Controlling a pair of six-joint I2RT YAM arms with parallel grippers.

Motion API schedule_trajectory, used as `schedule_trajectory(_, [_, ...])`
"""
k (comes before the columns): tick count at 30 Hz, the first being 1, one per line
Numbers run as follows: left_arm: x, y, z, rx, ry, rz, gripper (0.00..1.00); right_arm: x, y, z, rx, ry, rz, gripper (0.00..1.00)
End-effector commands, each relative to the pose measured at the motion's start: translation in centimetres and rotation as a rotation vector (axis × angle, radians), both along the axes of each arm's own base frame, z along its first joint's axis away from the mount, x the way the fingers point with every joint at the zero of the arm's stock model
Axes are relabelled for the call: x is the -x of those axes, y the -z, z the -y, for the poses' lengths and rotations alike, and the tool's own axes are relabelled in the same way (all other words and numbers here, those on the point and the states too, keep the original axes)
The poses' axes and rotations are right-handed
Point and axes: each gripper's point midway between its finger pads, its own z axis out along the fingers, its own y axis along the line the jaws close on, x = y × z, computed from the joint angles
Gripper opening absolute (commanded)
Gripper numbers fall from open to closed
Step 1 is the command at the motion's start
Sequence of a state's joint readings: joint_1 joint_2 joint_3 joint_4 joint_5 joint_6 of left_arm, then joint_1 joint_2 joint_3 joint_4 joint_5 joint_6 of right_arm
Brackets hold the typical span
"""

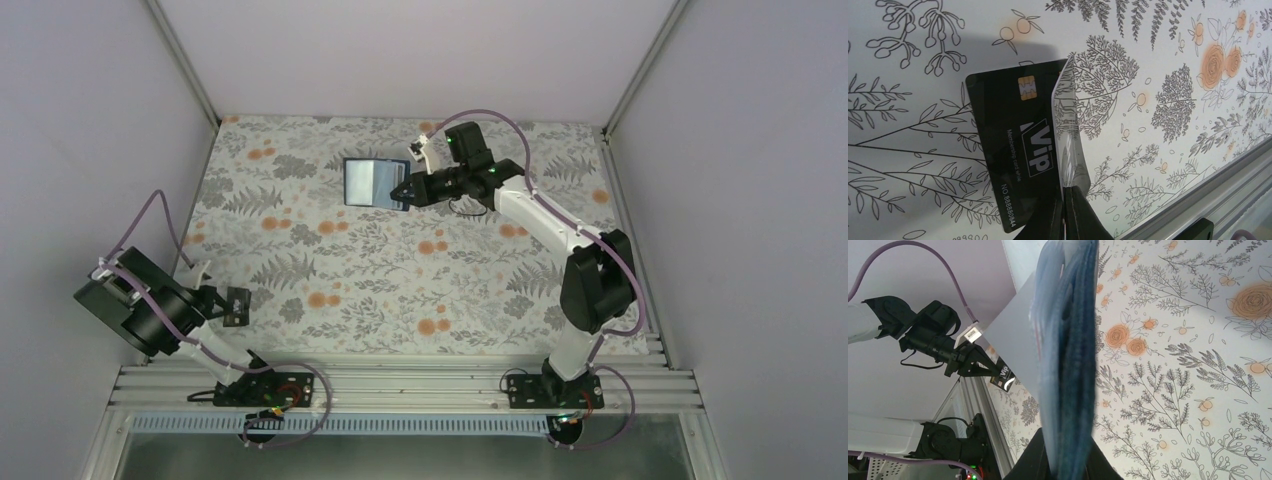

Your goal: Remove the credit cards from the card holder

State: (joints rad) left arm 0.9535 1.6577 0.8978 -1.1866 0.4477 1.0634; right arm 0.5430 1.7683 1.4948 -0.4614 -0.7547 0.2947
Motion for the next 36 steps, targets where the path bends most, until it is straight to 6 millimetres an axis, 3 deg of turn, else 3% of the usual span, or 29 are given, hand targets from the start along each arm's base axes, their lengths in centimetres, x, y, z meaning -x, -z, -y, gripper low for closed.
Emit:
schedule_trajectory(1, [-0.2, 0.7, -1.1, -0.033, -0.010, 0.002, 0.02, -0.1, -1.6, -0.7, -0.025, -0.026, 0.042, 0.04])
schedule_trajectory(7, [-0.1, 0.7, -1.1, -0.027, -0.001, -0.008, 0.03, 0.0, -1.7, -0.7, -0.029, -0.030, 0.048, 0.04])
schedule_trajectory(13, [-0.7, 0.2, -2.5, -0.073, -0.005, 0.005, 0.28, 0.2, -1.8, -0.7, -0.029, -0.034, 0.048, 0.04])
schedule_trajectory(22, [-2.8, -1.8, -4.4, -0.130, -0.043, 0.079, 0.41, 0.5, -2.2, -0.8, -0.038, -0.047, 0.060, 0.04])
schedule_trajectory(26, [-4.6, -6.3, -3.0, -0.084, -0.001, 0.233, 0.47, 0.8, -2.3, -1.2, -0.016, -0.043, 0.078, 0.04])
schedule_trajectory(30, [-7.6, -12.5, -0.7, -0.099, 0.075, 0.433, 0.66, 2.6, -3.5, -2.0, -0.048, -0.092, 0.113, 0.04])
schedule_trajectory(33, [-10.3, -17.7, 3.4, -0.104, 0.189, 0.613, 0.83, 4.0, -5.2, -2.2, -0.110, -0.150, 0.150, 0.04])
schedule_trajectory(35, [-11.5, -21.5, 7.2, -0.045, 0.278, 0.756, 0.99, 4.1, -5.4, -2.1, -0.111, -0.156, 0.172, 0.04])
schedule_trajectory(36, [-11.8, -23.4, 9.1, 0.007, 0.313, 0.832, 1.00, 4.4, -6.4, -1.8, -0.119, -0.155, 0.197, 0.04])
